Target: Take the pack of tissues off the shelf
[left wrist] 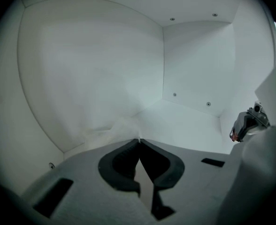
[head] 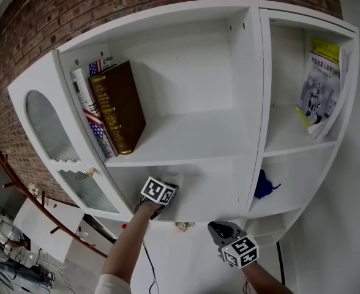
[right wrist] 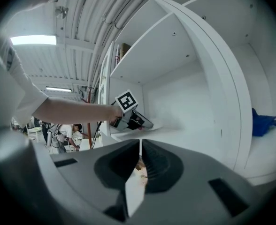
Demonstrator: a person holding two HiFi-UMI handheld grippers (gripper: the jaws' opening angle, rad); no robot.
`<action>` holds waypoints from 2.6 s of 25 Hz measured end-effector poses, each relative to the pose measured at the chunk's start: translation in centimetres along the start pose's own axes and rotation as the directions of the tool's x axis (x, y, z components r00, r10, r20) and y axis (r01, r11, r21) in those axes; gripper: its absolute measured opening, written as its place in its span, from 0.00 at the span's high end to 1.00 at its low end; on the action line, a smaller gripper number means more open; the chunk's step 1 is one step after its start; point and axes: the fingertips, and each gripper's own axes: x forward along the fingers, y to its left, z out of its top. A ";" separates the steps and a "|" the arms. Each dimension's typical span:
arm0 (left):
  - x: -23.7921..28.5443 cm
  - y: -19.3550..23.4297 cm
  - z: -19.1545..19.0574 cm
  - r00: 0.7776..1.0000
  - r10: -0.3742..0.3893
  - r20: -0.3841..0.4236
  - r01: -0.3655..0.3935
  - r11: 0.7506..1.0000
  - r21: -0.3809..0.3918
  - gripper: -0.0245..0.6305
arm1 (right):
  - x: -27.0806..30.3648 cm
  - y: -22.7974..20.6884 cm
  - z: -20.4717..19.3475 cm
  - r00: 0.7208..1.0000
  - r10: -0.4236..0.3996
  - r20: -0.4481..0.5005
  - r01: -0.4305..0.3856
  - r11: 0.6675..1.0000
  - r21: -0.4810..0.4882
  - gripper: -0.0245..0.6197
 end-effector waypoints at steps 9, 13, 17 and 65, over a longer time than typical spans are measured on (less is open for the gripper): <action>-2.5 -1.3 0.2 0.998 0.015 0.064 -0.017 0.999 0.032 0.93 | 0.4 1.7 0.2 1.000 0.008 -0.002 -0.008 1.000 -0.008 0.91; -3.7 -1.9 0.6 0.994 0.021 0.103 -0.026 0.998 0.053 0.93 | 0.3 2.3 0.2 1.000 0.005 -0.002 -0.005 1.000 -0.012 0.91; -5.0 -2.8 1.0 0.990 0.021 0.143 -0.031 0.997 0.068 0.93 | 0.2 2.9 0.4 1.000 0.001 0.000 -0.001 1.000 -0.015 0.91; -17.3 -10.7 -6.6 0.927 -0.070 0.368 0.016 0.989 0.150 0.93 | -3.2 9.8 1.3 0.986 -0.167 0.007 0.167 0.984 -0.065 0.91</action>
